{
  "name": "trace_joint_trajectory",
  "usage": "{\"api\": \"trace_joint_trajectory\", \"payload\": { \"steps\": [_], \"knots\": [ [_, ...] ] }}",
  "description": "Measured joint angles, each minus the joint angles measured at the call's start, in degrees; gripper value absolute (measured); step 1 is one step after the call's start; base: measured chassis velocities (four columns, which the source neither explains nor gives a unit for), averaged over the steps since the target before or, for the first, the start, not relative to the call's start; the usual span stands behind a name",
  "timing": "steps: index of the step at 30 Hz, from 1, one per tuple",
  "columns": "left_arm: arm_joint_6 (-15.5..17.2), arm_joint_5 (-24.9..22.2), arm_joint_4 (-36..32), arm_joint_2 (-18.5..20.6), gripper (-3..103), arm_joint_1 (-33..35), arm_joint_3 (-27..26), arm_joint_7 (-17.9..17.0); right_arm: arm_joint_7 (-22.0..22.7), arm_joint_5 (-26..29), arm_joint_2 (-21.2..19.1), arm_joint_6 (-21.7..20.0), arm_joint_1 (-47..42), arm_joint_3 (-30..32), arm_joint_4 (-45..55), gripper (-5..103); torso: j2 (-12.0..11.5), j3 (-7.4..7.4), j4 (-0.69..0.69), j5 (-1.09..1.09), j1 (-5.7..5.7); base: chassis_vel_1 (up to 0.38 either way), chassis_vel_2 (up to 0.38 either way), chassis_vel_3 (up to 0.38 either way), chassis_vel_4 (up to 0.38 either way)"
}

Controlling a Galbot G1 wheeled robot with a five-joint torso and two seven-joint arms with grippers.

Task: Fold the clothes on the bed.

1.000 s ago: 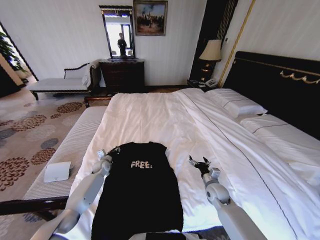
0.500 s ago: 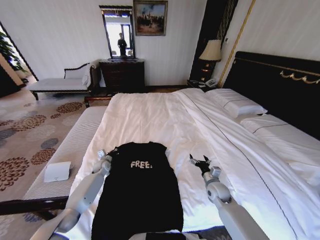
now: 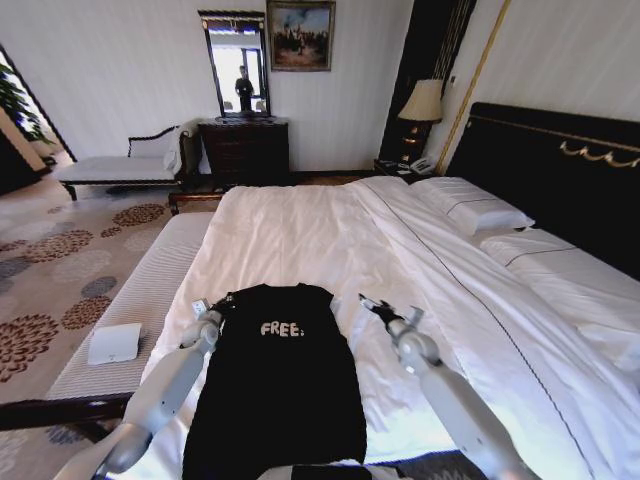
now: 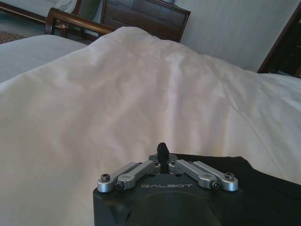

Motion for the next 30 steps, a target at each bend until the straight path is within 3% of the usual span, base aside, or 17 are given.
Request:
{"api": "trace_joint_trajectory", "payload": {
  "steps": [10,20,21,24,25,28,30],
  "knots": [
    [-0.03,-0.15,-0.36,-0.24,2,0.25,-0.03,-0.51,-1.30,0.79,7.05,-1.24,10.12,-5.26,-12.23,100,0.00,0.00,0.01,-0.01,0.01,0.000,0.000,0.000,0.000],
    [-0.06,-0.24,-0.85,-0.26,2,0.76,-0.37,-0.62,-0.07,2.98,6.90,-3.02,5.62,-3.45,-9.09,100,0.00,-0.01,-0.01,0.00,-0.02,0.000,0.000,0.000,0.000],
    [-0.06,-0.30,-0.88,-0.24,2,0.84,-0.38,-0.60,0.04,3.39,6.90,-3.06,5.55,-3.37,-8.93,90,0.00,-0.01,-0.01,0.00,-0.02,0.000,0.000,0.000,0.000],
    [-0.06,-0.34,-1.02,-0.15,2,1.09,-0.37,-0.51,0.19,3.68,6.84,-3.16,5.26,-3.27,-8.52,74,0.00,-0.01,-0.01,0.00,-0.01,0.000,0.000,0.000,0.000],
    [-0.06,-0.34,-1.02,-0.15,2,1.09,-0.37,-0.51,0.19,3.68,6.84,-3.16,5.26,-3.27,-8.52,74,0.00,-0.01,-0.01,0.00,-0.01,0.000,0.000,0.000,0.000],
    [-0.06,-0.33,-1.06,-0.14,2,1.13,-0.35,-0.48,0.17,3.35,6.87,-3.03,5.24,-3.31,-8.50,58,0.00,-0.01,-0.01,0.01,-0.01,0.000,0.000,0.000,0.000],
    [-0.06,-0.34,-1.08,-0.15,2,1.11,-0.32,-0.48,0.21,3.27,6.91,-2.99,5.35,-3.33,-8.64,58,0.00,-0.01,-0.01,0.00,-0.01,0.000,0.000,0.000,0.000]
  ]
}}
